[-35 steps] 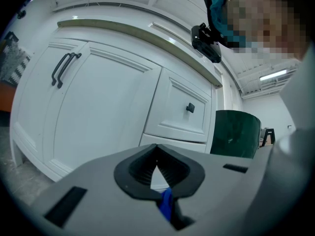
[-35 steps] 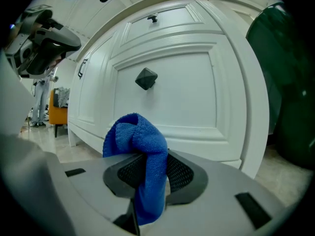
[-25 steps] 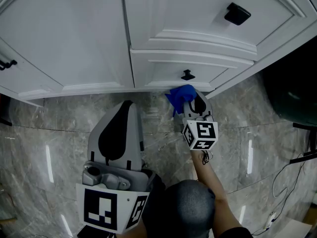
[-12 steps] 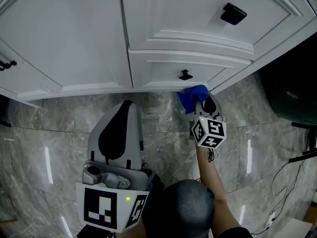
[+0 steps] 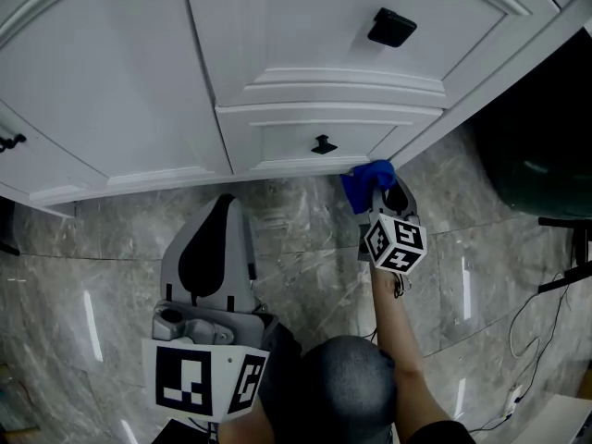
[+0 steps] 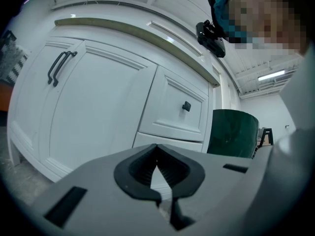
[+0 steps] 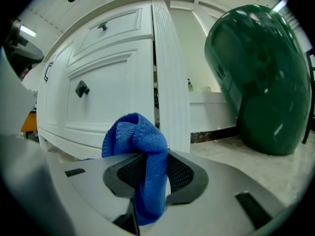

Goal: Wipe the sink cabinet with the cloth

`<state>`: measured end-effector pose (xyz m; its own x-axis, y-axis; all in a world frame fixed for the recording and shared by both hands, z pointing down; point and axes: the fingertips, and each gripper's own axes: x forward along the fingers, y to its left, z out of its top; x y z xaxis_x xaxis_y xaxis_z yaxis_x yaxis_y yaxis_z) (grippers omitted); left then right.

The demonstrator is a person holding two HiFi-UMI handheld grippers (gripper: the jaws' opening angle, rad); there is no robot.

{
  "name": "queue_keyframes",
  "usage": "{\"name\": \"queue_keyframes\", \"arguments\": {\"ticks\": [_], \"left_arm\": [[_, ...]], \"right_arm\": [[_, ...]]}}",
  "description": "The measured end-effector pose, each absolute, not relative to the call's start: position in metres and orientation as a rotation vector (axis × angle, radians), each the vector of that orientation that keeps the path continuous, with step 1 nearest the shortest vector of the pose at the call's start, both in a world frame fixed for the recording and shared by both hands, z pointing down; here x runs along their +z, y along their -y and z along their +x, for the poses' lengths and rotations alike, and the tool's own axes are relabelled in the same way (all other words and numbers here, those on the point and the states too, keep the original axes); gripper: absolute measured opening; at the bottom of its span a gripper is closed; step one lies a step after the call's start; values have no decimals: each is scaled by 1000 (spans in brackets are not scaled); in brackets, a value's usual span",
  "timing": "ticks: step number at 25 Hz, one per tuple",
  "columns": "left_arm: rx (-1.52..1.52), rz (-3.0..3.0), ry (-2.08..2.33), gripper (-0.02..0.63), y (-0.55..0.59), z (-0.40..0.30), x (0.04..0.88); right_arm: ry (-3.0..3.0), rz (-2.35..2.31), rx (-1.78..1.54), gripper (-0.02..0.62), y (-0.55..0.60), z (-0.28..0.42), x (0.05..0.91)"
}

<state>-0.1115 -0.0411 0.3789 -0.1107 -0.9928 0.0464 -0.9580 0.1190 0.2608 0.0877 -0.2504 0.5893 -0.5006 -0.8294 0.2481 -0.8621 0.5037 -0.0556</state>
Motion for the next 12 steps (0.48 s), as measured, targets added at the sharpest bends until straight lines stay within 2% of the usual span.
{"name": "queue_keyframes", "arguments": {"ticks": [5, 12], "left_arm": [[-163, 1953, 2204, 0, 43, -109, 385], [-46, 2115, 2168, 0, 62, -83, 381]], "right_arm": [[2590, 1486, 98, 115, 249, 132, 508], [2676, 1617, -355, 115, 266, 177, 288]]}}
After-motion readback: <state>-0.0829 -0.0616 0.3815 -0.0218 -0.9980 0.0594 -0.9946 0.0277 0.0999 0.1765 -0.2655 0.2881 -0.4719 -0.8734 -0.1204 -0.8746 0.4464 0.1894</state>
